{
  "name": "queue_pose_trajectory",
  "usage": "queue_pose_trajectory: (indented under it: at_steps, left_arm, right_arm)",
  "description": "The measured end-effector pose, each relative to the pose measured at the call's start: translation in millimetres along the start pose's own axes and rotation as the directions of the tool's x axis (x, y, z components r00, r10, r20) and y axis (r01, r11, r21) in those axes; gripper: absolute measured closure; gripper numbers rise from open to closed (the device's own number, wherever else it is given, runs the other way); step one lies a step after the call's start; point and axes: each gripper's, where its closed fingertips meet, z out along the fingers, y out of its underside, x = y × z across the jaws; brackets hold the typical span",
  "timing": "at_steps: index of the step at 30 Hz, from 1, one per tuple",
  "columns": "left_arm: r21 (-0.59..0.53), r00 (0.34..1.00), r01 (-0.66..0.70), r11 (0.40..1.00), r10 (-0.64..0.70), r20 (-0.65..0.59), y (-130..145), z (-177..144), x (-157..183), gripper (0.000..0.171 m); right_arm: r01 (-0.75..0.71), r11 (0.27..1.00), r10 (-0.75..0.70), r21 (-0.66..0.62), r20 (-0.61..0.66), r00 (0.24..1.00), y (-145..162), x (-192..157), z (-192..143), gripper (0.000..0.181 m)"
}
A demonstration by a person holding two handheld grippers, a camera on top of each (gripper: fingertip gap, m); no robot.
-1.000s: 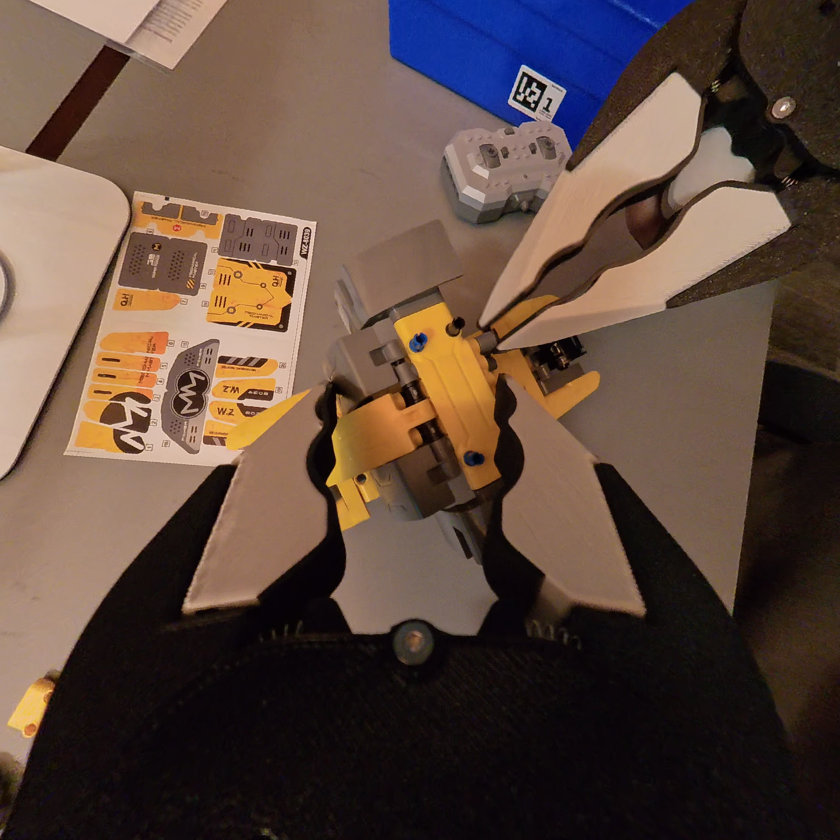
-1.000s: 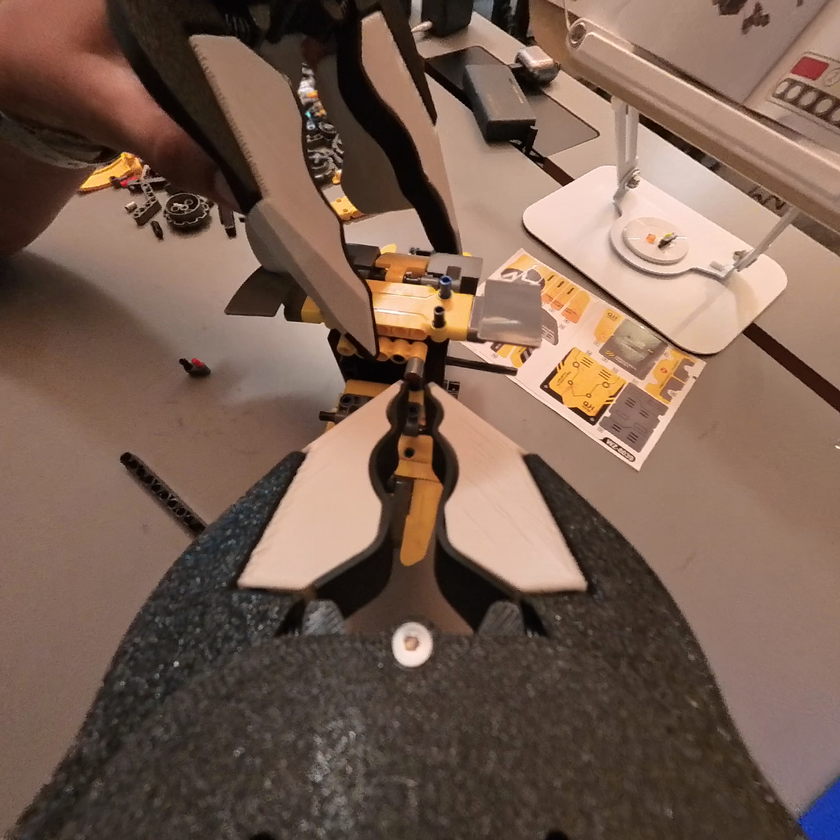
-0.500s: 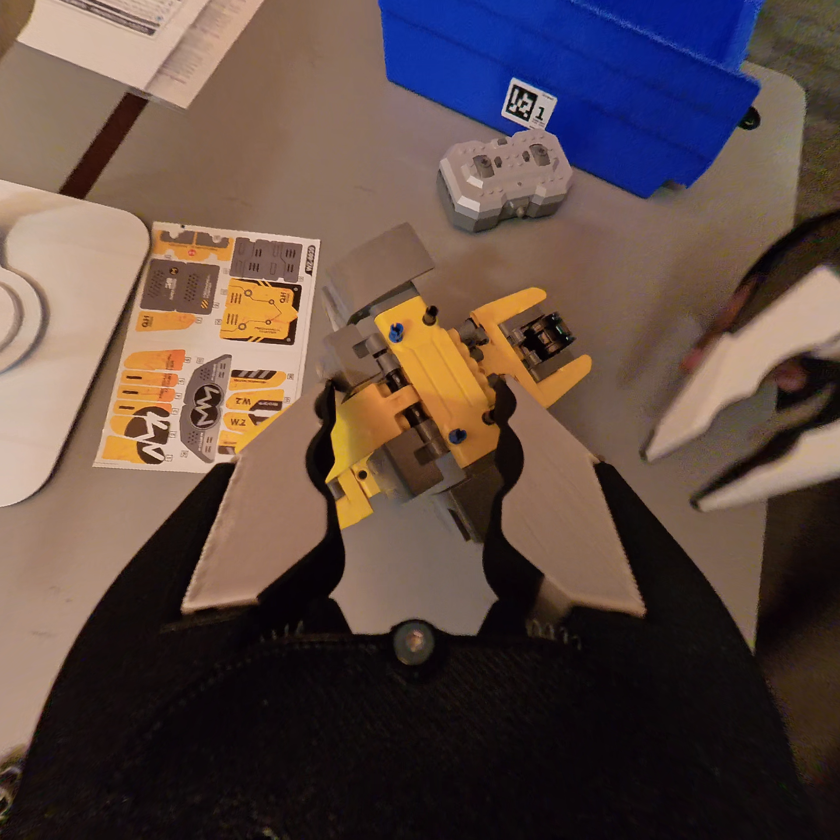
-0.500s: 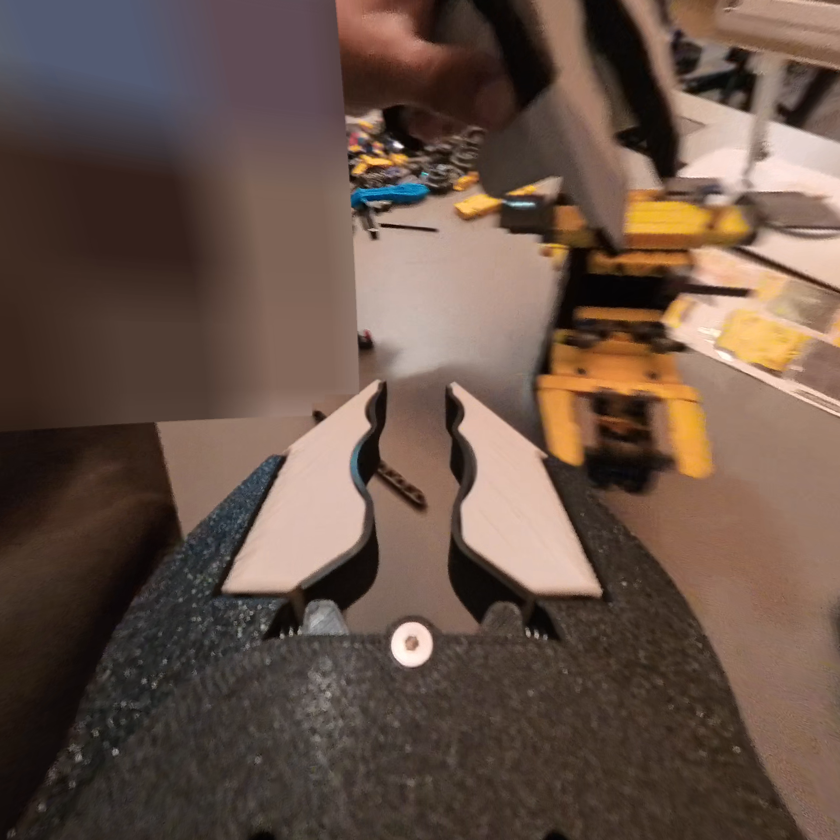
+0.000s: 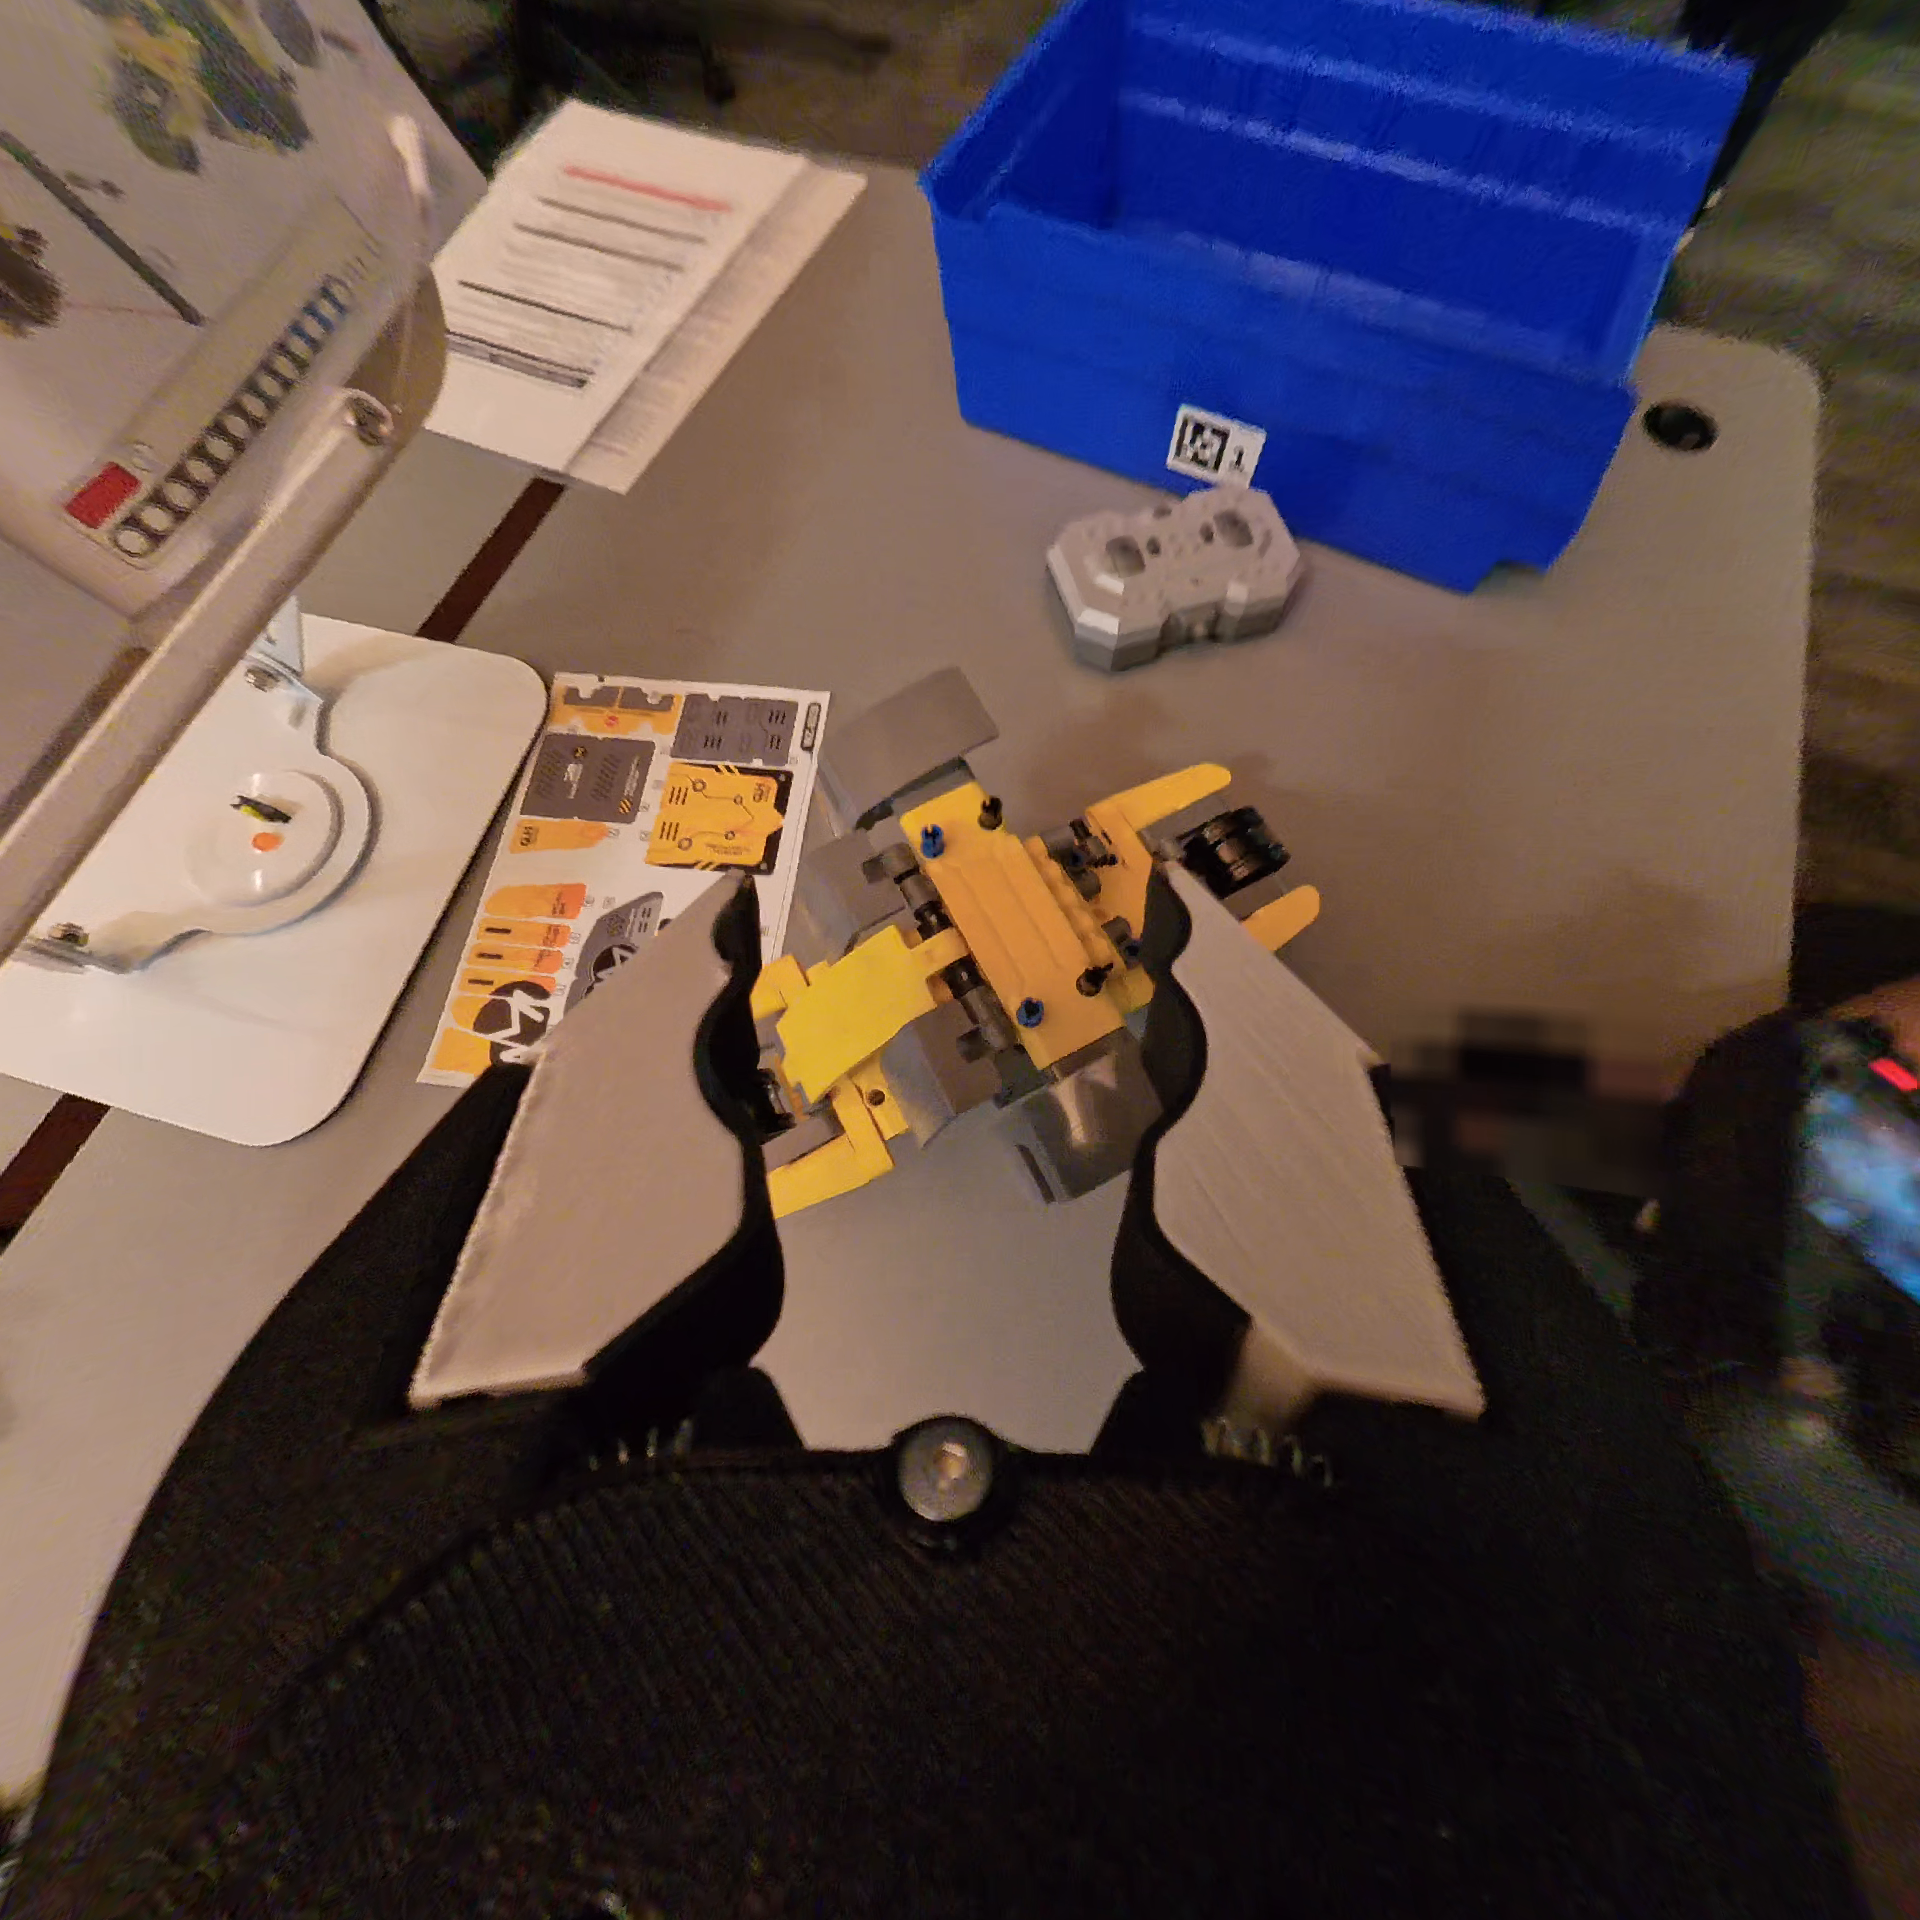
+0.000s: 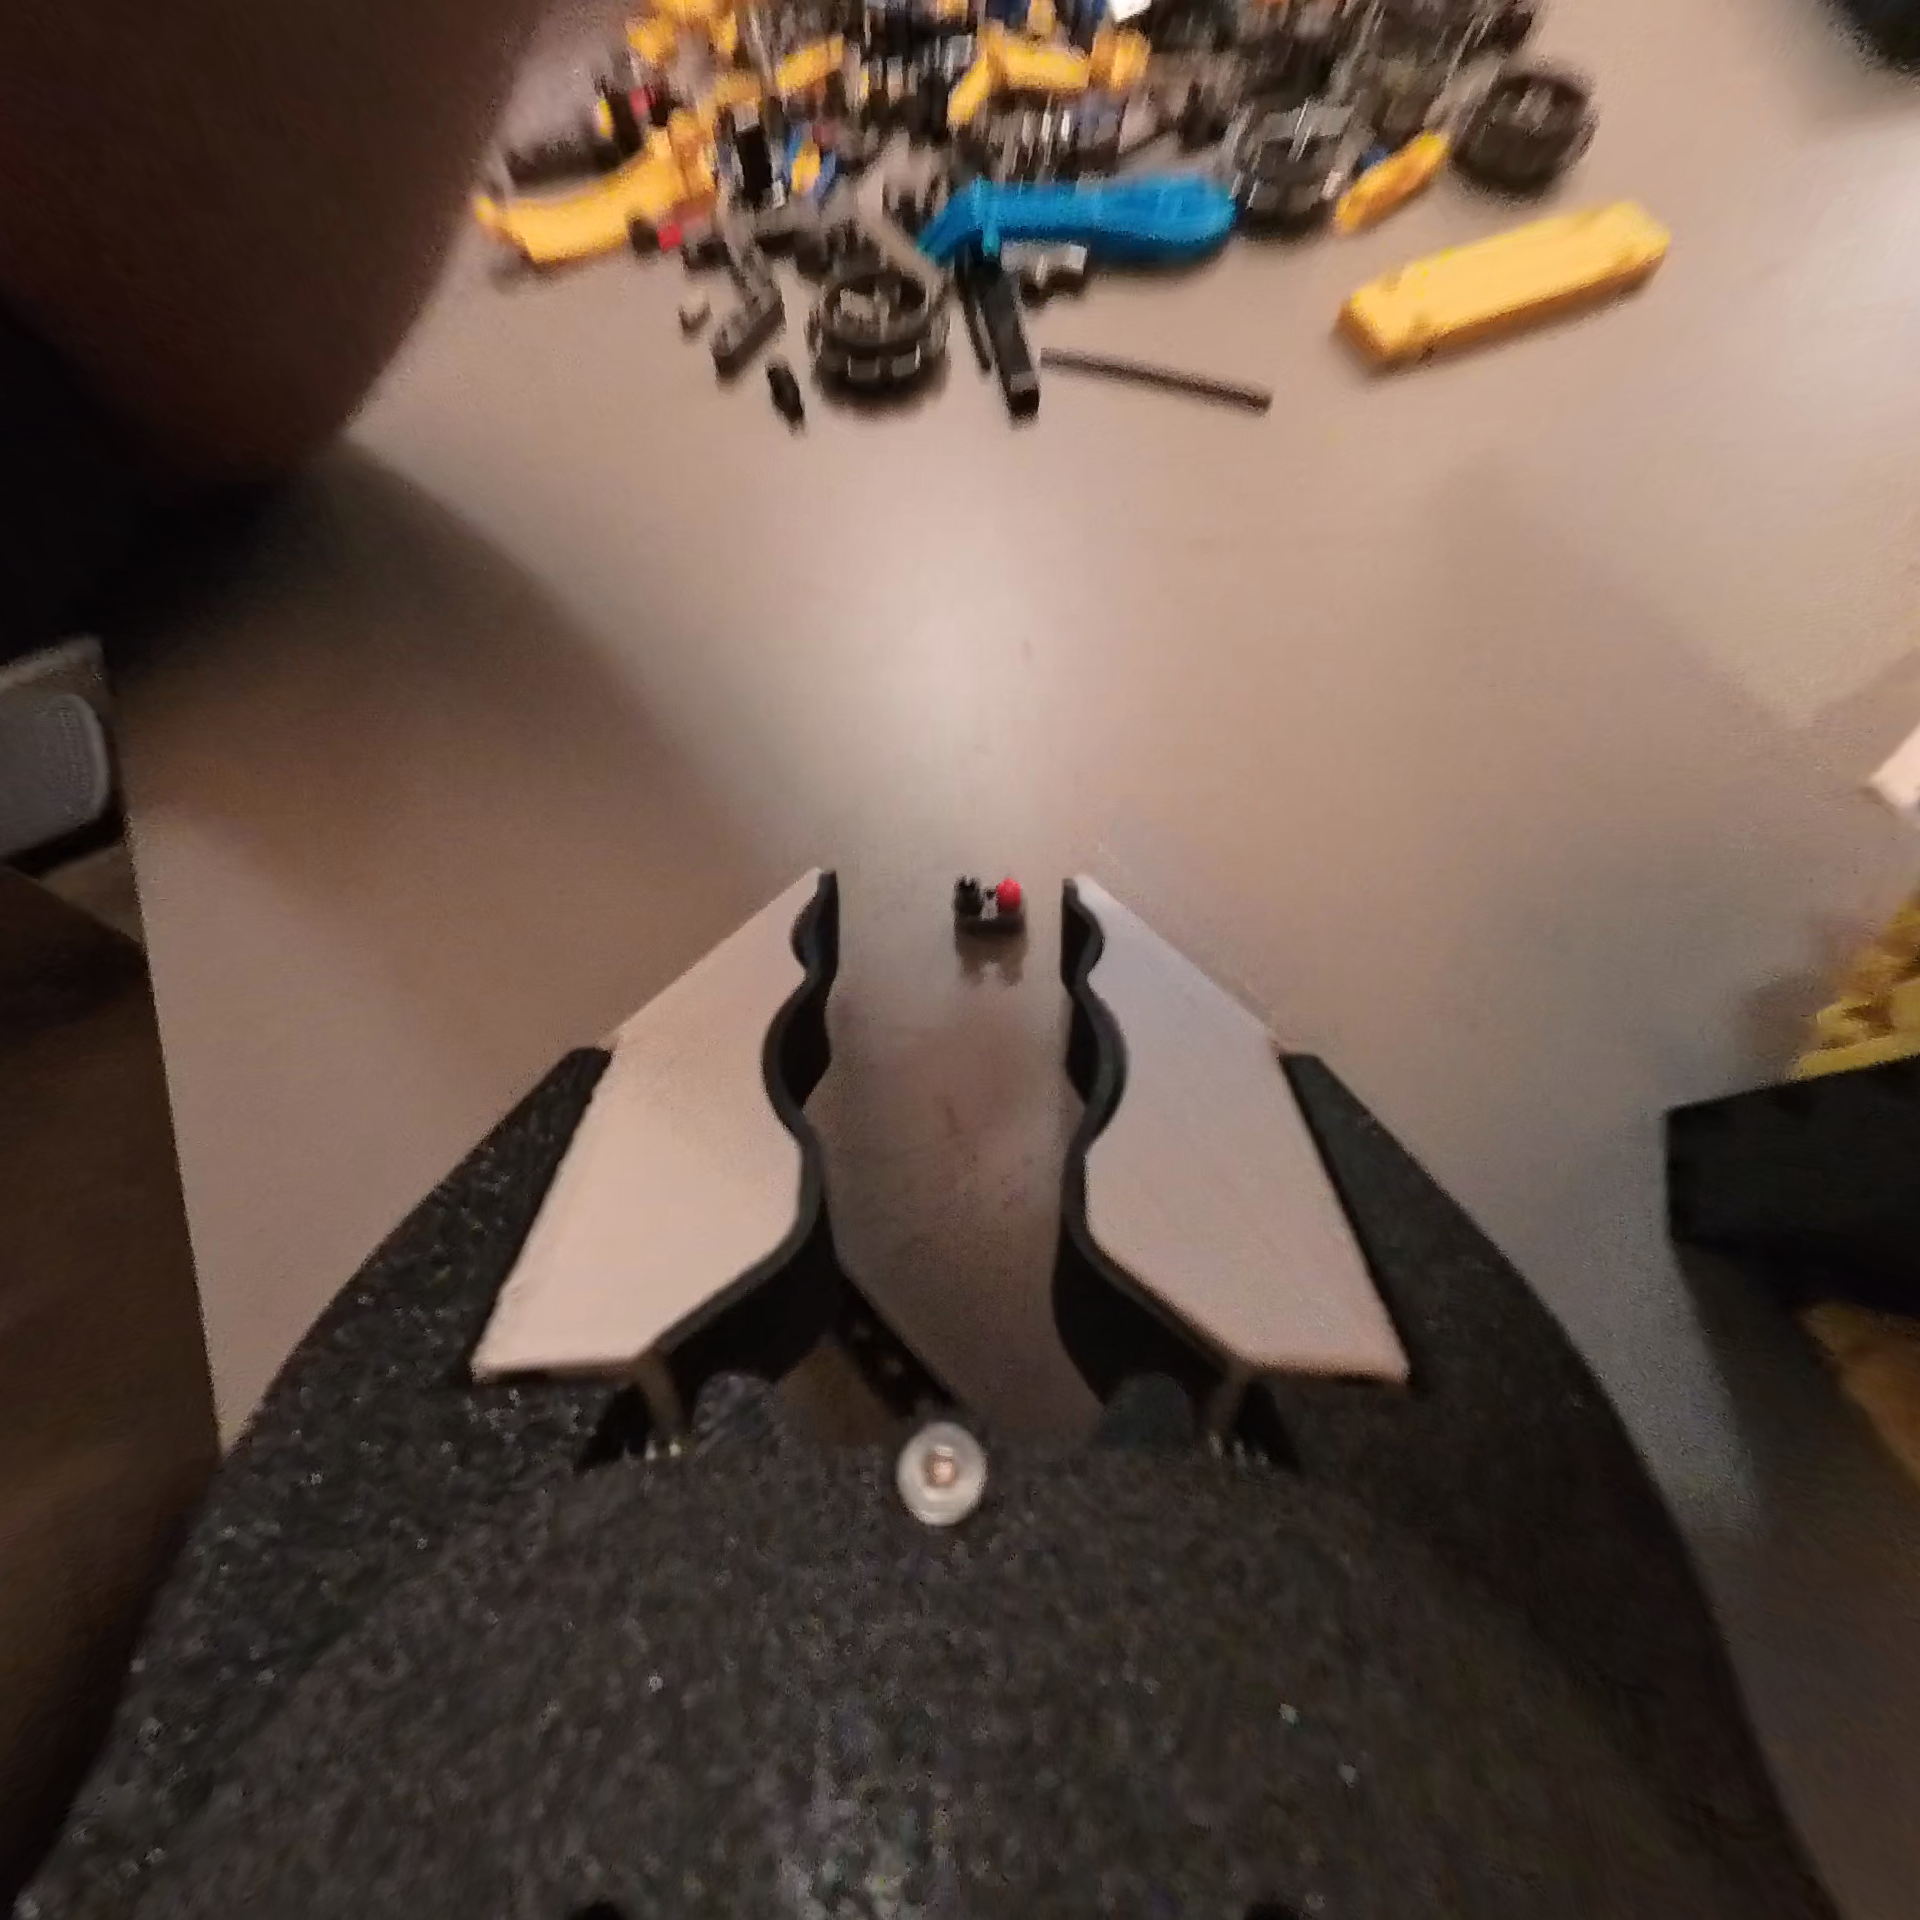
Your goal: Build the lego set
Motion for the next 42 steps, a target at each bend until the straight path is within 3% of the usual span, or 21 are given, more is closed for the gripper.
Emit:
queue_pose_trajectory:
  at_steps: [8, 10, 14, 20, 25, 30, 35, 40, 42]
  left_arm:
    - [0.079, 1.000, 0.013, 0.997, -0.013, 0.006, -15, -25, -5, 0.102]
    - [0.095, 1.000, 0.027, 0.995, -0.027, -0.005, -18, -27, -2, 0.103]
    - [0.094, 0.995, 0.063, 0.994, -0.055, -0.081, -18, -28, 11, 0.107]
    - [0.113, 0.988, 0.077, 0.991, -0.061, -0.140, -21, -28, 22, 0.107]
    - [0.102, 0.961, 0.113, 0.988, -0.083, -0.263, -21, -24, 42, 0.109]
    - [0.046, 0.847, 0.169, 0.985, -0.121, -0.517, -18, -20, 87, 0.115]
    - [-0.013, 0.734, 0.200, 0.980, -0.159, -0.660, -15, -17, 120, 0.123]
    - [-0.015, 0.674, 0.243, 0.970, -0.179, -0.717, -20, -20, 132, 0.128]
    - [-0.016, 0.677, 0.231, 0.973, -0.172, -0.715, -19, -20, 134, 0.148]
  right_arm:
    - [0.051, 0.996, -0.055, -0.072, -0.057, 0.997, 8, 5, 8, 0.152]
    - [0.069, 0.996, -0.073, -0.060, -0.063, 0.995, 6, 4, 8, 0.166]
    - [0.119, 0.992, -0.111, 0.044, -0.149, 0.983, -8, 6, -6, 0.167]
    - [0.053, 0.970, 0.010, 0.239, -0.255, 0.967, -14, 30, -63, 0.167]
    - [-0.012, 0.916, 0.141, 0.402, -0.295, 0.945, -16, 60, -128, 0.167]
    - [0.118, 0.877, 0.115, 0.466, -0.441, 0.890, -26, 74, -179, 0.167]
    - [0.304, 0.843, 0.020, 0.443, -0.592, 0.806, -44, 69, -211, 0.167]
    - [0.420, 0.859, -0.099, 0.292, -0.711, 0.696, -49, 67, -214, 0.167]
    - [0.456, 0.859, -0.145, 0.234, -0.743, 0.654, -50, 66, -211, 0.167]
